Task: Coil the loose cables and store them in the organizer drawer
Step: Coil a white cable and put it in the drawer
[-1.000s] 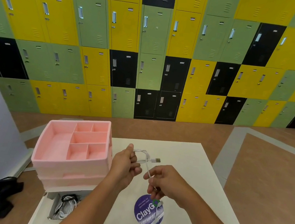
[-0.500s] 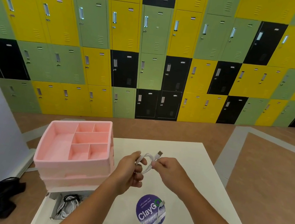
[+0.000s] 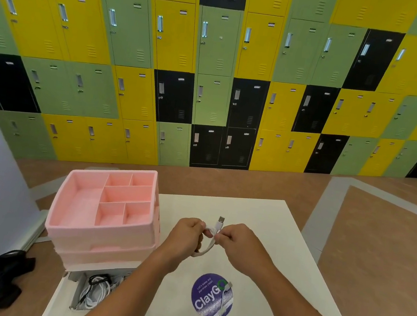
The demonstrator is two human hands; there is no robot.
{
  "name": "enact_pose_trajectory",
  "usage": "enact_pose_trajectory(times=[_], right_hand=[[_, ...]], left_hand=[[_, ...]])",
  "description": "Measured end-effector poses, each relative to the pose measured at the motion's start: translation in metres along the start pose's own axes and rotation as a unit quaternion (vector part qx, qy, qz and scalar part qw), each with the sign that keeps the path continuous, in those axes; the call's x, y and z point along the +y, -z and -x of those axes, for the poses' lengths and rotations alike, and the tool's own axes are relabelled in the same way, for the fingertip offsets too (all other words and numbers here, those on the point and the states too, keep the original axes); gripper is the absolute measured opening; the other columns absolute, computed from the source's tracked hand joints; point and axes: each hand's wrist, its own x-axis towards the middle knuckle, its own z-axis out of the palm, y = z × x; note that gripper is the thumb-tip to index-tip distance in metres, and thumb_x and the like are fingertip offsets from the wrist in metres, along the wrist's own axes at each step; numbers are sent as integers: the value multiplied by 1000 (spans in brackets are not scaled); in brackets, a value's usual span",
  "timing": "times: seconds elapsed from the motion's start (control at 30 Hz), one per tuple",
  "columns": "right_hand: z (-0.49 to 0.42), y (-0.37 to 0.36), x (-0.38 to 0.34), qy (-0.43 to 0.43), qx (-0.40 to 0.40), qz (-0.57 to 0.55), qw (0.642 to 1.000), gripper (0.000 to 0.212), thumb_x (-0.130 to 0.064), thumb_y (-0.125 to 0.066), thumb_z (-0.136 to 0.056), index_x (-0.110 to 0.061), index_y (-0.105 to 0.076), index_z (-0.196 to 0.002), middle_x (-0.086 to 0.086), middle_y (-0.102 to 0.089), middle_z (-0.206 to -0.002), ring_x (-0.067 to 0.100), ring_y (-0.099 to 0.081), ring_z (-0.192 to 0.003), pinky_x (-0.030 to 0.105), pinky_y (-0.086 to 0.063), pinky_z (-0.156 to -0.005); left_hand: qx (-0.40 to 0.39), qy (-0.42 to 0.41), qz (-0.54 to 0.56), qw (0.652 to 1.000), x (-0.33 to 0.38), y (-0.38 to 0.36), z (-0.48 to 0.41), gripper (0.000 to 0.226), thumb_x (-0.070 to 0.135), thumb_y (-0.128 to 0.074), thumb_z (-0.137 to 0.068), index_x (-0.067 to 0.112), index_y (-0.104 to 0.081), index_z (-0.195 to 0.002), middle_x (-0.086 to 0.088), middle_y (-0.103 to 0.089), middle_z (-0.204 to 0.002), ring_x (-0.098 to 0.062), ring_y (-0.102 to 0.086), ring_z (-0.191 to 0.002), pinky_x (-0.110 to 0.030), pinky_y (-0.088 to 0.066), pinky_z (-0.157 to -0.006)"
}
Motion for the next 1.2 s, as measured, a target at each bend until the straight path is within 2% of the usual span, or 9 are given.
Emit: enact_pose_trajectory(times=[0.17,0.27,0.43,0.6,0.8,0.93,1.0,1.13,1.2], right_hand=[[-2,5,-2,18,1,24,1000,33,-29,-54,-101,-15,-66,-74,-3,-47,-58,13,-40,-55,30,-32,-56],[-1,5,-4,28,10,33,999,37,-32,-53,-101,-20,-58,-66,-4,-49,-58,13,-42,-55,30,-34,-55],[3,1,-7,33,-4,41,999,31,-31,-50,-103,-19,-63,-77,-5,-55,-65,10,-45,-56,26,-36,-55],[7,-10,-14,43,14,86,995,26,-29,-43,-105,-20,-65,-96,-2,-68,-86,14,-61,-73,29,-45,-61],[6,-9,-9,39,0,98,994,25,-30,-44,-105,-21,-68,-108,-2,-73,-101,15,-67,-87,31,-57,-77],[7,-16,-9,68,1,125,990,23,-30,-44,-105,-22,-65,-102,-4,-69,-91,12,-63,-76,20,-39,-57],[6,-18,-9,75,1,136,988,24,-31,-44,-105,-22,-66,-104,-2,-70,-92,12,-62,-74,19,-36,-56],[5,-11,-9,64,-12,154,986,27,-32,-43,-105,-21,-67,-110,1,-71,-98,16,-65,-81,25,-46,-62],[4,-9,-9,61,-13,154,986,26,-32,-43,-105,-22,-66,-114,1,-73,-102,17,-65,-83,29,-51,-69]], left_hand=[[-13,5,56,998,-3,0,1,36,21,-39,-106,9,-68,-89,-1,-43,-59,-13,-40,-50,-28,-41,-52],[-26,-20,31,999,-1,-1,5,36,45,-52,-101,15,-69,-93,8,-49,-56,-11,-45,-52,-25,-46,-55],[39,-61,-5,997,-1,-3,4,29,37,-58,-99,19,-74,-84,3,-64,-74,-16,-55,-66,-30,-50,-61],[118,-55,22,991,1,-10,2,30,33,-59,-100,18,-75,-79,-1,-70,-78,-19,-62,-77,-39,-53,-73],[60,-38,34,997,0,-6,6,34,50,-68,-90,19,-74,-77,10,-65,-61,-10,-55,-59,-29,-48,-57],[138,-29,25,990,-4,-8,0,28,31,-70,-90,17,-75,-66,1,-70,-66,-16,-62,-67,-44,-58,-71],[152,-26,35,987,-6,-8,-2,27,23,-68,-89,16,-75,-63,1,-69,-64,-16,-60,-67,-45,-58,-70],[53,-14,64,996,-6,-1,6,32,46,-68,-91,19,-78,-78,6,-57,-51,-14,-47,-54,-30,-46,-54],[12,-5,72,997,-5,-1,8,35,53,-66,-90,21,-78,-84,7,-56,-55,-14,-50,-53,-27,-52,-54]])
